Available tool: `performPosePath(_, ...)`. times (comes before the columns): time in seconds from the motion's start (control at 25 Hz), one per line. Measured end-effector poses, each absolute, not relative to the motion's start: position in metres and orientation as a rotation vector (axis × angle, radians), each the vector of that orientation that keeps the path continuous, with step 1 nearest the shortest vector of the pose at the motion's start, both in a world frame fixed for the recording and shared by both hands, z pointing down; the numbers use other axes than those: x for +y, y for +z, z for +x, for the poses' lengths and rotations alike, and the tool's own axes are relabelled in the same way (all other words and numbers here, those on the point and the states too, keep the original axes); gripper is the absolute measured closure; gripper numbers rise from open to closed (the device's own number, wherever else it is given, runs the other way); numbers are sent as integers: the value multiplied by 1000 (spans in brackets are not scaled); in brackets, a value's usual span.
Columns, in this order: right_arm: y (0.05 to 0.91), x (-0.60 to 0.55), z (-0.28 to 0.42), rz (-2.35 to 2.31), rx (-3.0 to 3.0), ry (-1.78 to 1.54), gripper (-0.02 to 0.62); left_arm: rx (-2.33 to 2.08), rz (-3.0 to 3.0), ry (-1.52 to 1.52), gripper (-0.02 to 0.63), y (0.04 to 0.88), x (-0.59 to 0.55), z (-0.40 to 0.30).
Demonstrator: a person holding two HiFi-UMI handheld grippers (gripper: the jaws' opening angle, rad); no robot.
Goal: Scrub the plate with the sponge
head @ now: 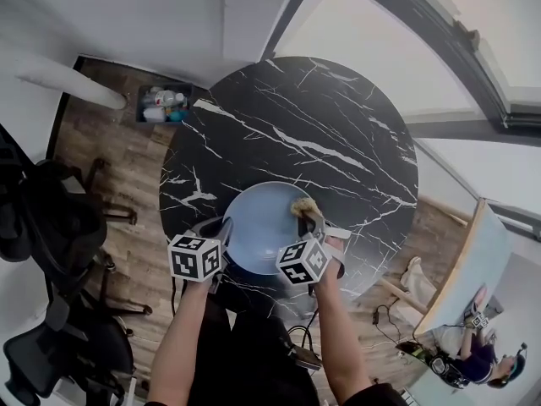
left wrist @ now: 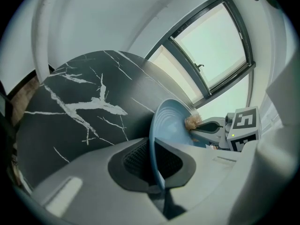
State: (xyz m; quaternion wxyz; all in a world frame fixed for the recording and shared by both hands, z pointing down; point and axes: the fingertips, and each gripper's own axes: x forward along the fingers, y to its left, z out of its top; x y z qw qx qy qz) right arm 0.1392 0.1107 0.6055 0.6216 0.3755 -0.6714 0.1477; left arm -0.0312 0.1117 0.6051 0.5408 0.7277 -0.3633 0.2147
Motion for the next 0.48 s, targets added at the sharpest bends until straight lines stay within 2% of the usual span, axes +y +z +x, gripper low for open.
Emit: performPosePath(0.48, 608, 146, 142, 769, -1497, 350, 574, -880, 1732, 493, 591, 605, 111, -32)
